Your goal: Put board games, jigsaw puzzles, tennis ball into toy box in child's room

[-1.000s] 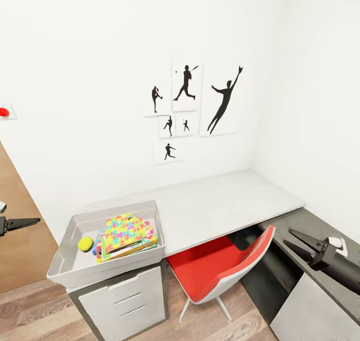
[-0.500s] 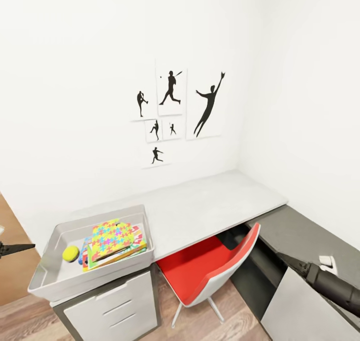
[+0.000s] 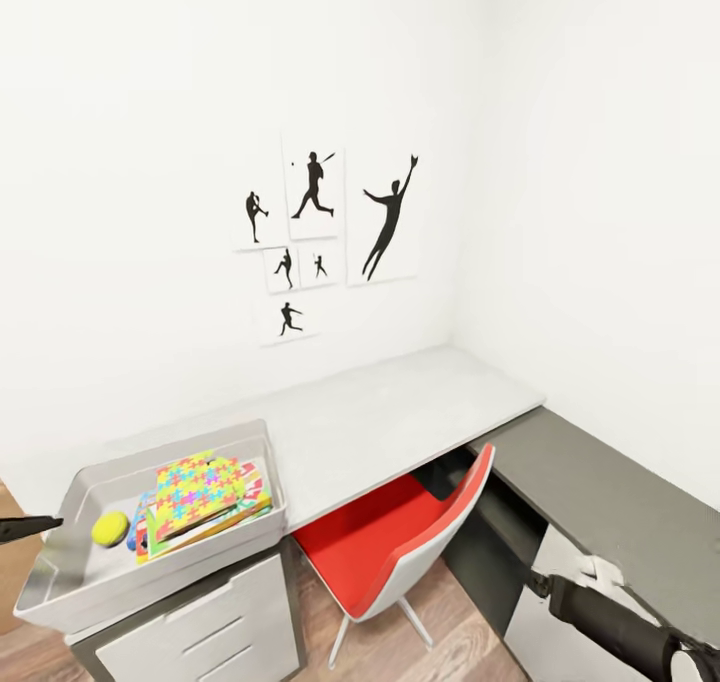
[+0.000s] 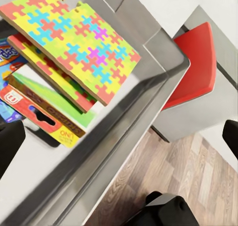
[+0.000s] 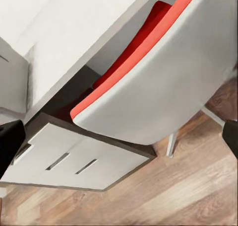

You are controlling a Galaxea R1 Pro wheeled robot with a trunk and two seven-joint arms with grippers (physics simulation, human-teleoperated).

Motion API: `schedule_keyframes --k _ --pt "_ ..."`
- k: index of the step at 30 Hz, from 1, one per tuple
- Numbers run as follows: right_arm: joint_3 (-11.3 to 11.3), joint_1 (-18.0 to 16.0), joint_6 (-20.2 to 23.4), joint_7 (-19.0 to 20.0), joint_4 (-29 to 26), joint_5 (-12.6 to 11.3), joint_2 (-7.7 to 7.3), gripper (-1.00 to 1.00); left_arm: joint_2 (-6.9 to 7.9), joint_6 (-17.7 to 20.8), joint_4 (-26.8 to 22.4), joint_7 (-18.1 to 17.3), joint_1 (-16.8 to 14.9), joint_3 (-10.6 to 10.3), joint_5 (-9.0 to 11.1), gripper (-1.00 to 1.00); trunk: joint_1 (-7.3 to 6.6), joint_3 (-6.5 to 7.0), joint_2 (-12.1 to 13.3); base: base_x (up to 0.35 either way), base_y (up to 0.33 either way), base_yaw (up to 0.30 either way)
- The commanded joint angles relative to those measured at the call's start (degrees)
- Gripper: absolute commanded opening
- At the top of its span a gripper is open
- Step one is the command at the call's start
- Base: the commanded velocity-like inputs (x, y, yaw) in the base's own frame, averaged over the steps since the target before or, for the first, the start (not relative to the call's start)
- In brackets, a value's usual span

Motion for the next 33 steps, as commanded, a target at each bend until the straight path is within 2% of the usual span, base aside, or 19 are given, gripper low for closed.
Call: schedule_keyframes --k 1,5,11,25,33 --pt "0.37 -0.07 -0.56 0.05 0.81 1.45 0.66 1.0 0.03 0.44 0.13 -0.32 -0.06 0.35 -0.38 1.0 0.03 -0.04 -0.12 0.0 0.0 -0.164" --pt "2.0 -0.06 -4.23 -0.04 4.05 6.21 3.1 1.0 0.06 0.18 0.43 -0.82 -0.08 0.35 -0.38 1.0 0.03 0.31 -0.12 0.0 0.0 -0.162" --pt "3.23 -0.06 -9.34 0.38 7.34 9.01 5.25 1.0 0.11 0.23 0.57 -0.82 -0.1 0.51 -0.29 1.0 0.03 0.66 -0.12 0.0 0.006 -0.105" --pt "3.56 -0.06 -11.24 0.63 8.37 9.51 5.89 1.0 0.17 0.93 0.21 -0.82 -0.11 0.91 0.08 1.0 0.03 0.78 -0.12 -0.002 0.052 -0.015" --pt "3.51 -0.06 -11.74 0.59 8.41 9.49 5.92 1.0 0.21 1.03 0.13 -0.82 -0.11 1.03 0.07 1.0 0.03 0.8 -0.12 -0.071 0.146 -0.011"
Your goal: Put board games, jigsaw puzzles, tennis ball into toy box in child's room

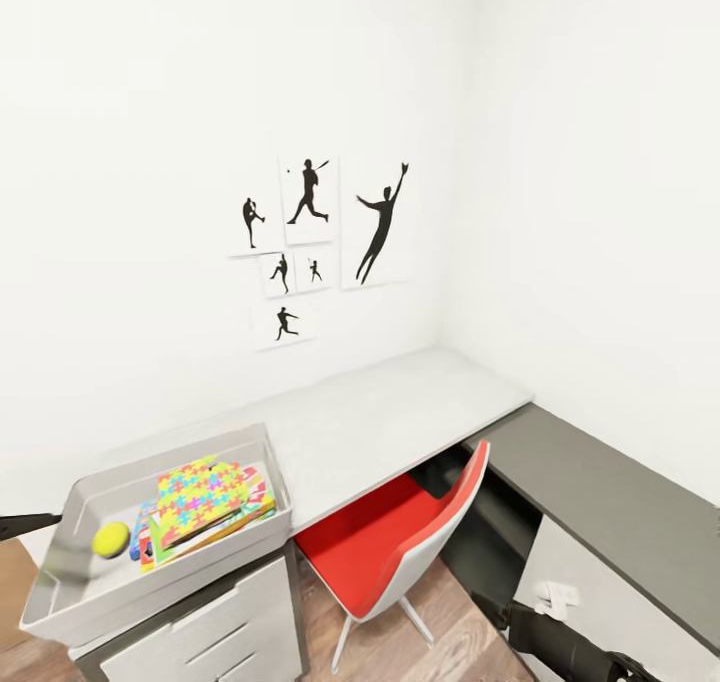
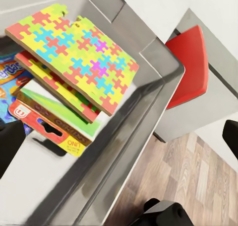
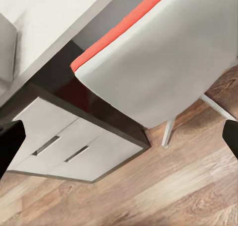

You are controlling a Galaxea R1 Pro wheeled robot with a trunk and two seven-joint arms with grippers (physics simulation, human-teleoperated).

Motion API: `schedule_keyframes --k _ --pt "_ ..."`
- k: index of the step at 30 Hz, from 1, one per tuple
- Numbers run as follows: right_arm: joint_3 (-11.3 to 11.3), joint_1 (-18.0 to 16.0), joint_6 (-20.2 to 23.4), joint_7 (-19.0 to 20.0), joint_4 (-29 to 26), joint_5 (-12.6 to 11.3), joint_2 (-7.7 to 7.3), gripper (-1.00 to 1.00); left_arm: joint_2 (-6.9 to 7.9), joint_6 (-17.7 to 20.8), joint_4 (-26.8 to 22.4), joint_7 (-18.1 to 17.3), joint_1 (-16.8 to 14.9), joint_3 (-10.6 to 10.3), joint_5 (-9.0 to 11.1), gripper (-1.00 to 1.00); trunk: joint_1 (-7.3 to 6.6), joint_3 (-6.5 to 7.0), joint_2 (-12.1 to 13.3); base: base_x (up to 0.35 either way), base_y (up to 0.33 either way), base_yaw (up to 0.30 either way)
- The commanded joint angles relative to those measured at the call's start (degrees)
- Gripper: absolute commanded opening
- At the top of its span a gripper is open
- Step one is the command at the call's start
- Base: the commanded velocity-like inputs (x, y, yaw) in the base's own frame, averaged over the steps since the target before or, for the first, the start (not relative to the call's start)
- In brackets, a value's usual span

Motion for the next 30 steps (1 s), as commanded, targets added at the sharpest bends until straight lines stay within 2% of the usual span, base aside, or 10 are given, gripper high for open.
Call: schedule_keyframes --k 1,18,30 --pt "-0.08 -0.05 0.38 0.09 -0.03 -0.37 0.01 1.0 0.01 0.59 0.0 -0.23 -0.05 0.3 -0.34 1.0 0.03 -0.11 -0.13 -0.054 0.11 -0.099" --pt "-0.39 -0.05 -0.28 0.24 1.6 -0.55 -0.03 1.0 1.26 0.62 -0.16 -0.23 -0.06 0.34 -0.18 1.0 0.03 0.53 -0.13 -0.012 0.024 -0.22" --pt "-0.57 -0.05 -1.17 1.01 3.6 -1.94 -0.11 1.0 1.52 0.94 -0.27 -0.23 -0.06 0.32 -0.17 1.0 0.03 1.13 -0.13 -0.056 0.001 -0.254"
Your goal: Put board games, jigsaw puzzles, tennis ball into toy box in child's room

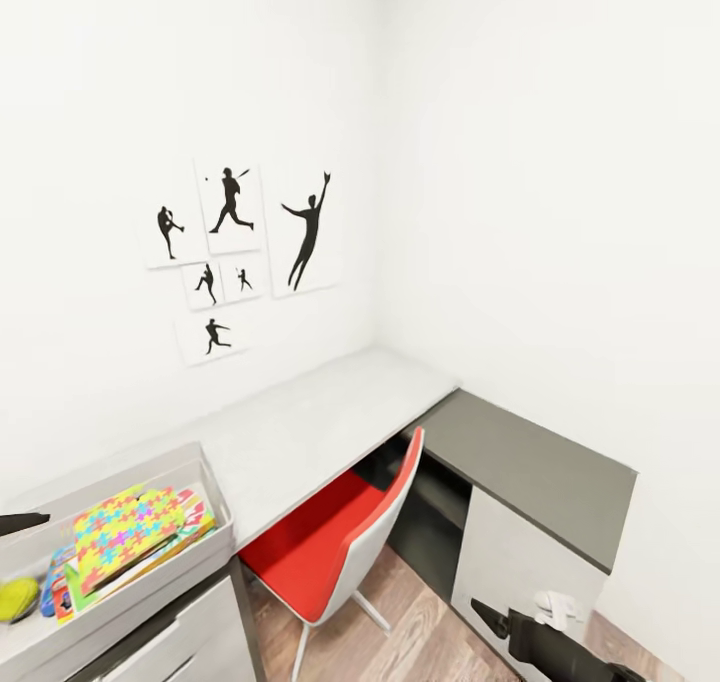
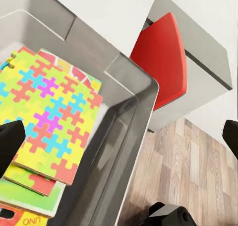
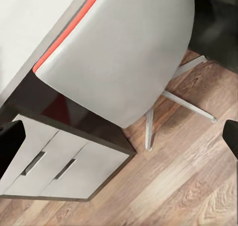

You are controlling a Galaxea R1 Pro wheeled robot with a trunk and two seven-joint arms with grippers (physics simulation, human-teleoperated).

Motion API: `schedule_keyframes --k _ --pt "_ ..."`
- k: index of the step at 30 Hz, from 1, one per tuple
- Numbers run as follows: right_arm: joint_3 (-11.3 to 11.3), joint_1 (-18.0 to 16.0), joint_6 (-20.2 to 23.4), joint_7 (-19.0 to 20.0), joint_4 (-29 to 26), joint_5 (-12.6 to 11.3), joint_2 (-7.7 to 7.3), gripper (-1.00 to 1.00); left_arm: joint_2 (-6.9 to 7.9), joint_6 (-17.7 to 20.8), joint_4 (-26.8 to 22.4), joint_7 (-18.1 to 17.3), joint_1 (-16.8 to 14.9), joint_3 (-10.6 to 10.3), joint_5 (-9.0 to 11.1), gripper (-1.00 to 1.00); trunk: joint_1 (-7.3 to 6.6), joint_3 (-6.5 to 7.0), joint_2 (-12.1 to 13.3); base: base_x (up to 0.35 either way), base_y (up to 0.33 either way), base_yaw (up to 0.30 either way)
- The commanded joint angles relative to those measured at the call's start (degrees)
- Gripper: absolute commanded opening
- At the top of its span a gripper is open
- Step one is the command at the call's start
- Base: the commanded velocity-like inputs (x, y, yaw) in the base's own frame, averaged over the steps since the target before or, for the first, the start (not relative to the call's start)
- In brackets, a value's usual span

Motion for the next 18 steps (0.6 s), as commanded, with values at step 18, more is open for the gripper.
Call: schedule_keyframes --k 18 --pt "-0.15 -0.05 0.38 0.14 0.43 -0.52 -0.29 1.0 0.05 0.96 -0.12 -0.25 -0.01 0.37 -0.3 1.0 0.02 0.92 -0.08 -0.064 0.0 -0.254"
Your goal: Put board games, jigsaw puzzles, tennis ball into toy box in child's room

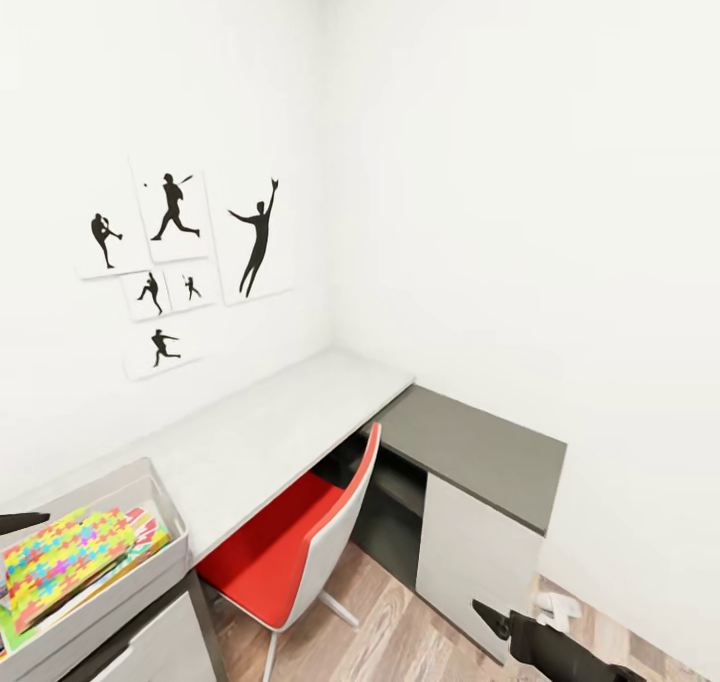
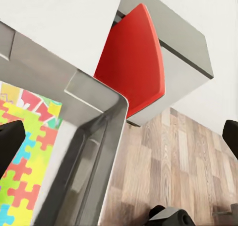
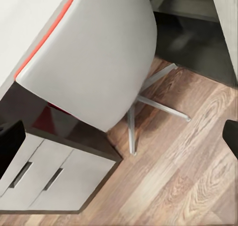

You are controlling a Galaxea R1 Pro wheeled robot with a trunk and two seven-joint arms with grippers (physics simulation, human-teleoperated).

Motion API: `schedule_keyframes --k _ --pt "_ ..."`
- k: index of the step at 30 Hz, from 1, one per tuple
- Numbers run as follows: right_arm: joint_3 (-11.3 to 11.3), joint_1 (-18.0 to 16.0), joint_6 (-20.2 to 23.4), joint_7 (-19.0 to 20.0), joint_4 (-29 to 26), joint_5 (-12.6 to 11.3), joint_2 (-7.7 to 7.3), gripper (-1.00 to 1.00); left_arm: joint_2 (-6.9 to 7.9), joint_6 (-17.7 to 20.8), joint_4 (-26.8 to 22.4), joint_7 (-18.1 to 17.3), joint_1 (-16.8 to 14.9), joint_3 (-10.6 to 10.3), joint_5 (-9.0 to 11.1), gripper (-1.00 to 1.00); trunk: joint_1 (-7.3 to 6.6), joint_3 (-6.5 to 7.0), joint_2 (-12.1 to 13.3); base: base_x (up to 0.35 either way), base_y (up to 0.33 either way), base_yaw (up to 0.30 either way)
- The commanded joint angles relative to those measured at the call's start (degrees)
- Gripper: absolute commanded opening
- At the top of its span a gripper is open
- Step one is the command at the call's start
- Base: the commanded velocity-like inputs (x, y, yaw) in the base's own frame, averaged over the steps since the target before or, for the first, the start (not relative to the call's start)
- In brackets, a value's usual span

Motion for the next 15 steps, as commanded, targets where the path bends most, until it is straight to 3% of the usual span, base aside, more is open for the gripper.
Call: schedule_keyframes --k 1,8,15 --pt "-0.06 -0.03 0.44 0.09 0.14 -0.39 -0.02 1.0 0.01 0.61 -0.02 -0.24 -0.01 0.28 -0.31 1.0 0.02 0.04 -0.03 -0.024 0.0 -0.254" --pt "-0.06 -0.03 0.38 0.09 1.06 -0.39 -0.08 1.0 -0.16 1.46 -0.1 -0.24 -0.21 0.34 -0.28 1.0 0.02 0.42 -0.03 -0.012 0.0 -0.254" --pt "-0.08 -0.03 0.34 0.09 2.22 -0.39 -0.23 1.0 -0.79 6.39 -4.65 -0.24 -0.61 0.66 -0.12 1.0 0.02 0.81 -0.03 -0.002 0.0 -0.254"
